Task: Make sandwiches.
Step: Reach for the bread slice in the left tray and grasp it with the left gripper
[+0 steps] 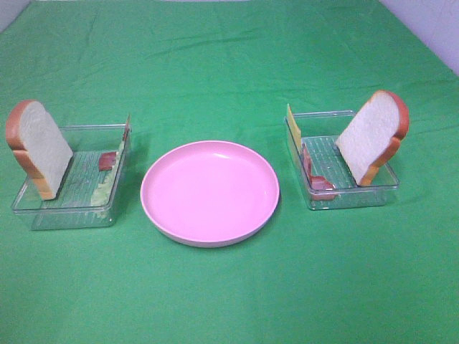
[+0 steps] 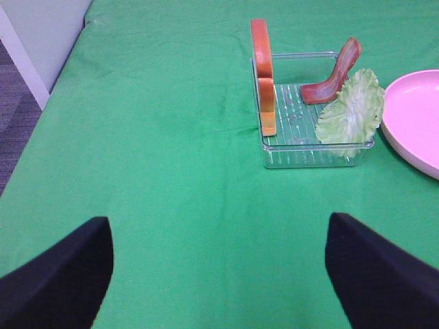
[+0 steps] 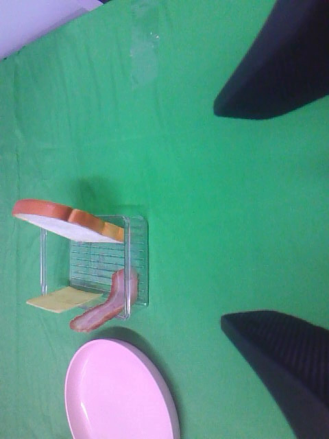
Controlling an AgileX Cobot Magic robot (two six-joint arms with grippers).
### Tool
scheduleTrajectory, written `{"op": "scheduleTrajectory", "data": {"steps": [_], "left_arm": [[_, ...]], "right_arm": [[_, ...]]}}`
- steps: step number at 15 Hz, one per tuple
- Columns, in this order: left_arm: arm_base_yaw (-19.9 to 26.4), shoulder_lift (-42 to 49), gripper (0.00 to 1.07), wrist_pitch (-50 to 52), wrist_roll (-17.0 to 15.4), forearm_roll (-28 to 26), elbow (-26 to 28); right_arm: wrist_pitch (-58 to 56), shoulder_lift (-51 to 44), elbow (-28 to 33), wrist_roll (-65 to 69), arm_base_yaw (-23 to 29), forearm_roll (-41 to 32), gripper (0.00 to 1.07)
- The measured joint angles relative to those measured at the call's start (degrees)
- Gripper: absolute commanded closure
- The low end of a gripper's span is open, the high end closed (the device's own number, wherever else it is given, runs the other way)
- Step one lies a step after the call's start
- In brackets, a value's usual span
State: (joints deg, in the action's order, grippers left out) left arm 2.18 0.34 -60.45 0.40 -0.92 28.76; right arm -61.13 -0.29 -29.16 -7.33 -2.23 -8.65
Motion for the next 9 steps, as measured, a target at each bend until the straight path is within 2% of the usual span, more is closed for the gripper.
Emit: {"op": "scheduleTrajectory", "data": {"steps": [9], "left_arm": [[0.0,0.0,0.26,0.0,0.0,0.0,0.0]], "right_arm": [[0.0,0.0,0.0,0.0,0.0,0.0,0.34]]}}
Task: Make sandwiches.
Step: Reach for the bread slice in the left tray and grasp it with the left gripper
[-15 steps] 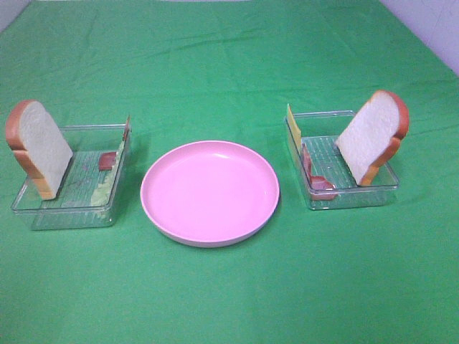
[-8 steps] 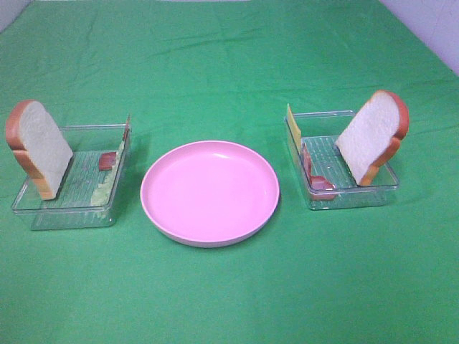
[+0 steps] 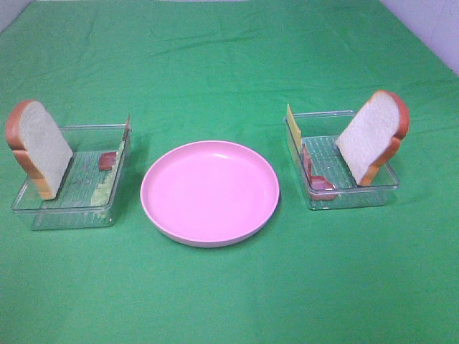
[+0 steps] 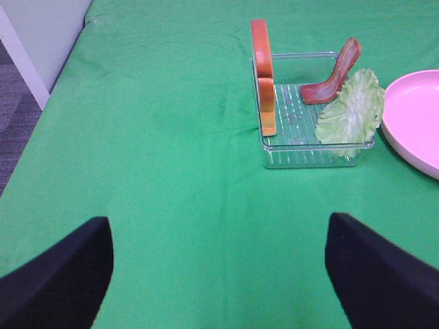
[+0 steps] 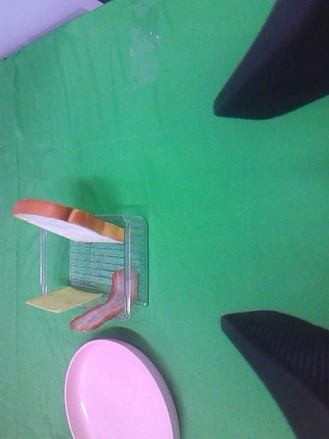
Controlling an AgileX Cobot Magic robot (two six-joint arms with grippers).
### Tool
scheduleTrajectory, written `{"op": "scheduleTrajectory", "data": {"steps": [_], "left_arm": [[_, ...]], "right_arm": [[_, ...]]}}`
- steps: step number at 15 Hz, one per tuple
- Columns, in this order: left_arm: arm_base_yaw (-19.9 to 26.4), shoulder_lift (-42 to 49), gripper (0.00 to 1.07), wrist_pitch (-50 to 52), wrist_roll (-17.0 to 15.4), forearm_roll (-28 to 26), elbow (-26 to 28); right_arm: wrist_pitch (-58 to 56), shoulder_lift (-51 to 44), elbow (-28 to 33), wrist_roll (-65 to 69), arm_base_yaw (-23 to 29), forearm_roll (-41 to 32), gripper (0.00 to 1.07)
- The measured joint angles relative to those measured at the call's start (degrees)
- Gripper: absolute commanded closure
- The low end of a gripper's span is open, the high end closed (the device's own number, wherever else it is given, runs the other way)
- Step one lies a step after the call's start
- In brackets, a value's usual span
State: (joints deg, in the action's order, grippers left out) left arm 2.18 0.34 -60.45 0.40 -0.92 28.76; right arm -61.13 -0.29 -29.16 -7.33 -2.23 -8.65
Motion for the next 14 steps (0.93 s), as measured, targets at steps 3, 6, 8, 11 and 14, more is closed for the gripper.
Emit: {"op": "scheduleTrajectory", "data": {"steps": [3,6,8,11,14], "left_arm": [[0.0,0.0,0.26,0.0,0.0,0.0,0.0],[0.0,0.0,0.26,0.06,0.0,0.0,0.0],[0.0,-2.86,0.26,2.86,0.0,0.0,1.15],[0.0,-11.63,0.26,12.83,0.0,-0.23,2.06],[0.0,-27.5,0.26,19.77,0.0,-1.66,4.47]], "right_arm": [[0.0,0.0,0.0,0.0,0.0,0.0,0.34],[0.0,0.0,0.0,0.0,0.0,0.0,0.34],[0.0,0.0,0.0,0.0,0.0,0.0,0.34],[0.0,0.0,0.0,0.0,0.0,0.0,0.34],[0.0,0.0,0.0,0.0,0.0,0.0,0.34]]}}
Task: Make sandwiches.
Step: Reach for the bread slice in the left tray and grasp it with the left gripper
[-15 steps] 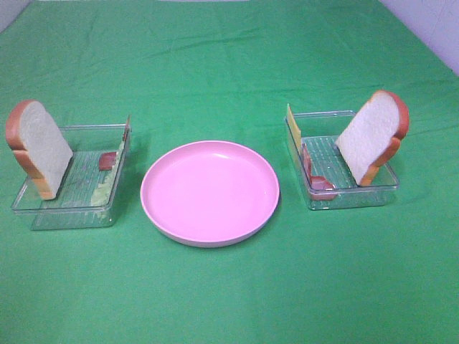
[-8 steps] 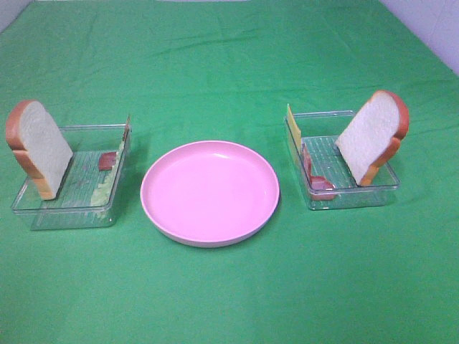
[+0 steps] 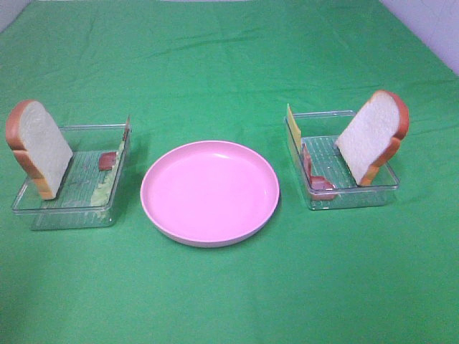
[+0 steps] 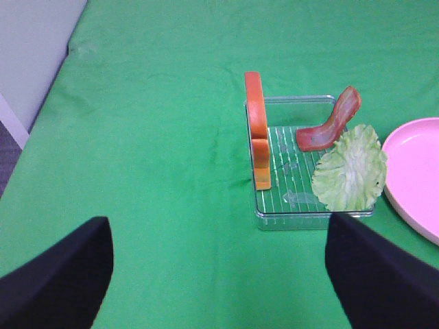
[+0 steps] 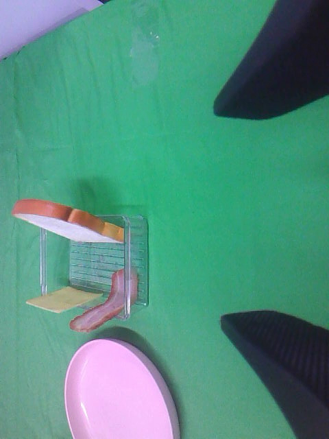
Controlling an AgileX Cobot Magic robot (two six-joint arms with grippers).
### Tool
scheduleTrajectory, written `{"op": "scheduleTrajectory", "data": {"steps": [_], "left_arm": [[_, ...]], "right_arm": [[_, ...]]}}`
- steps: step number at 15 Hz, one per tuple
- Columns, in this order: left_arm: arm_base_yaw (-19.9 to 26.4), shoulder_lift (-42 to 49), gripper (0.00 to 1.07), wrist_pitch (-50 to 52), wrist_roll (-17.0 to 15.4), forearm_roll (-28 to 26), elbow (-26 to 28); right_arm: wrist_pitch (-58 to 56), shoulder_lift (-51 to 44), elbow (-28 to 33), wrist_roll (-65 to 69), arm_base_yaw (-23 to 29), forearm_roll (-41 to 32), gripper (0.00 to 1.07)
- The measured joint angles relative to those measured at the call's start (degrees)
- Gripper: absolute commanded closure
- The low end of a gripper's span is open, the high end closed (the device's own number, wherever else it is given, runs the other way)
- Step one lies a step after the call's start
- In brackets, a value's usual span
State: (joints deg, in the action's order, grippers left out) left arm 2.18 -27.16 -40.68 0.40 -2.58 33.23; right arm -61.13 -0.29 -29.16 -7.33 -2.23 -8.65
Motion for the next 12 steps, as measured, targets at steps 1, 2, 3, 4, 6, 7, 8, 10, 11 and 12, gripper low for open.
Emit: {"op": "scheduleTrajectory", "data": {"steps": [1,2,3,4,6,7,8,10,11,12], "left_arm": [[0.0,-11.92,0.26,0.69,0.0,-0.63,3.95],[0.0,-15.01,0.26,0.8,0.0,-0.97,5.21],[0.0,-20.4,0.26,0.97,0.0,-1.72,7.68],[0.0,-26.24,0.26,1.09,0.0,-2.92,10.94],[0.0,-33.8,0.26,-0.11,0.0,-4.53,14.95],[0.11,-39.3,0.26,-1.78,0.0,-5.56,18.39],[0.11,-44.52,0.26,-3.61,0.17,-5.96,21.94],[0.11,-52.83,0.26,-7.16,0.17,-6.13,28.48],[0.11,-59.07,0.26,-9.0,0.17,-6.25,32.89],[-0.29,-62.97,0.26,-9.17,0.17,-6.19,35.81]], "right_arm": [[0.0,0.0,0.0,0.0,0.0,0.0,0.34],[0.0,0.0,0.0,0.0,0.0,0.0,0.34],[0.0,0.0,0.0,0.0,0.0,0.0,0.34],[0.0,0.0,0.0,0.0,0.0,0.0,0.34],[0.0,0.0,0.0,0.0,0.0,0.0,0.34],[0.0,0.0,0.0,0.0,0.0,0.0,0.34],[0.0,0.0,0.0,0.0,0.0,0.0,0.34],[0.0,0.0,0.0,0.0,0.0,0.0,0.34],[0.0,0.0,0.0,0.0,0.0,0.0,0.34],[0.0,0.0,0.0,0.0,0.0,0.0,0.34]]}}
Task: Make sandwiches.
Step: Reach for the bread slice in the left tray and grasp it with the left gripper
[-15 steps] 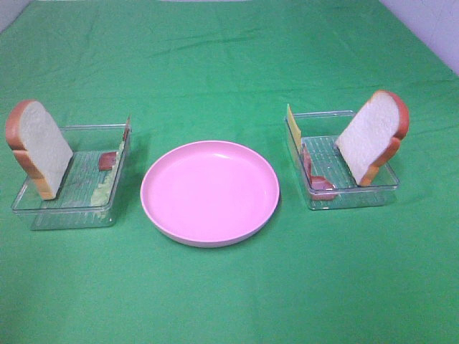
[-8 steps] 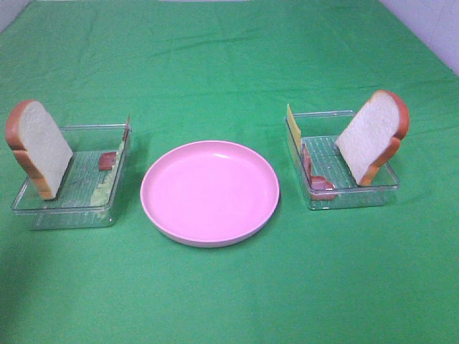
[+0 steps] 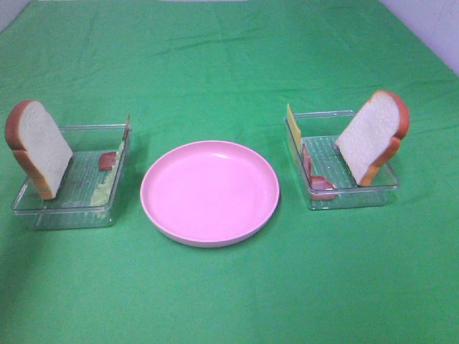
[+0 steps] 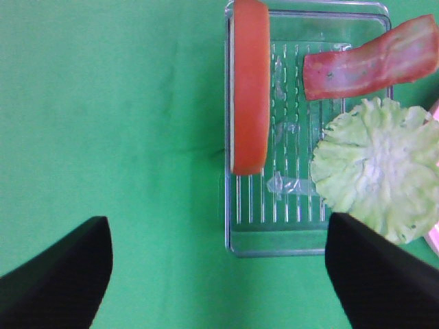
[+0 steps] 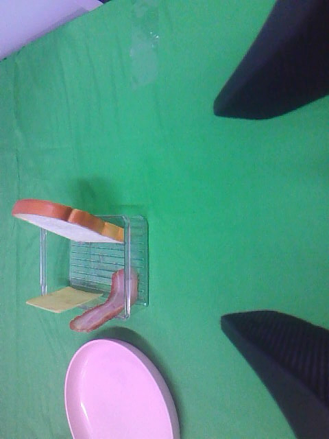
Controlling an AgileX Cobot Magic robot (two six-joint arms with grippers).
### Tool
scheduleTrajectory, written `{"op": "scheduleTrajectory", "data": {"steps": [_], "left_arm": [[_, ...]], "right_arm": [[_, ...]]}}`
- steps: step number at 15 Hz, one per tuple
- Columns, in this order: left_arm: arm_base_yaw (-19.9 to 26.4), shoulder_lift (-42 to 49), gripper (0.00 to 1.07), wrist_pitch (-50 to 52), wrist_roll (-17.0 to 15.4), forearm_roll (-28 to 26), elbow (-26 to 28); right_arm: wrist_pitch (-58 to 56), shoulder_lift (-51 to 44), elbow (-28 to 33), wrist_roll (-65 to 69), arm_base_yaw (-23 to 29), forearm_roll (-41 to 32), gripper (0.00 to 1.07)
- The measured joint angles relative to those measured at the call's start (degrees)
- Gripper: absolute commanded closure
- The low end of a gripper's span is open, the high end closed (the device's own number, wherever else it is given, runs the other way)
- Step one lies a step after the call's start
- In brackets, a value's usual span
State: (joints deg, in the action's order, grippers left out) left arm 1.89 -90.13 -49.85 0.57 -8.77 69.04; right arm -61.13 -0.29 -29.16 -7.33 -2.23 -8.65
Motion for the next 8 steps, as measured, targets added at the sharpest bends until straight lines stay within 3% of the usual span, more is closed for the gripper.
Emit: {"op": "scheduleTrajectory", "data": {"steps": [3,8], "left_arm": [[-2.23,-6.93,0.26,0.8,0.0,0.74,3.55],[-3.09,-15.53,0.3,4.3,-1.26,1.89,3.84]], "right_arm": [[0.0,0.0,0.0,0.0,0.0,0.0,0.34],[0.0,0.0,0.0,0.0,0.0,0.0,0.34]]}}
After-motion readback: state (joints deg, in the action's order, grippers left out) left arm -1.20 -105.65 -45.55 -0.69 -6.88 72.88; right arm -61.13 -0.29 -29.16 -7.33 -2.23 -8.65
